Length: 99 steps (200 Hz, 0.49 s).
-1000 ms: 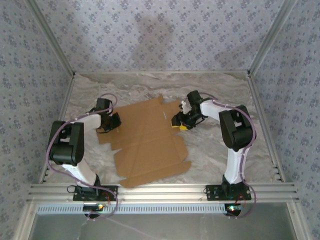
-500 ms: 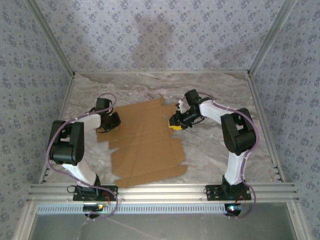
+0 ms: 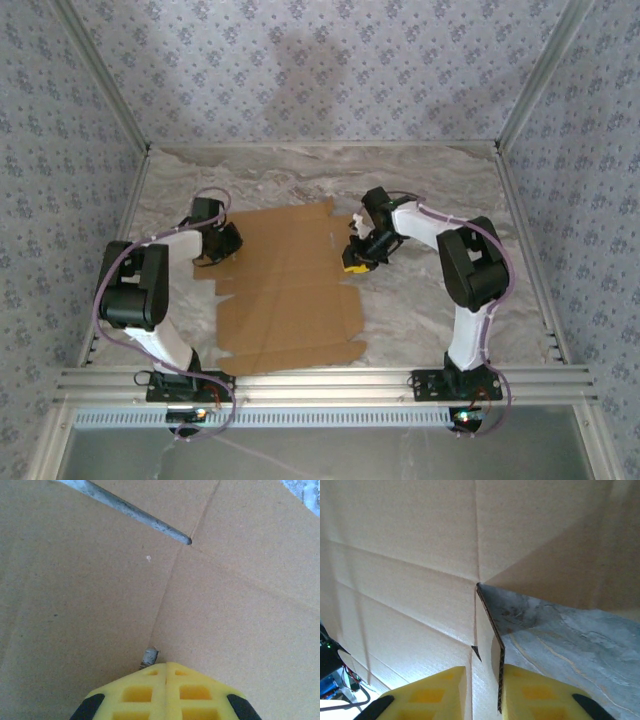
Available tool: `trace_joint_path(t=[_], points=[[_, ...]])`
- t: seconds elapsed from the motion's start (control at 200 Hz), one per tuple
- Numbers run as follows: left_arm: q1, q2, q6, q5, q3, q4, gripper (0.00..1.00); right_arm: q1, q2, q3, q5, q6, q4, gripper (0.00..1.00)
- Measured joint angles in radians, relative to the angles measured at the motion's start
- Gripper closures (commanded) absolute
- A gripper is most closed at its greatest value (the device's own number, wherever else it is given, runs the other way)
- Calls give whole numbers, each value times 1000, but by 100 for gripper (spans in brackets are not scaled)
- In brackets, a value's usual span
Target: Fold the paper box
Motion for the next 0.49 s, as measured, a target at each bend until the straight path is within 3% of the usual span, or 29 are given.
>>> trace_joint_path(t=[0.155,0.33,0.495], points=[[-15,0,-14,0,-2,10,100,14,24,28,-23,-2,-10,71],[-19,-4,-32,-1,-15,32,100,23,41,40,-23,10,-26,84],[-19,-17,-41,1,-22,29,100,22,55,123,87,-5,-123,93]])
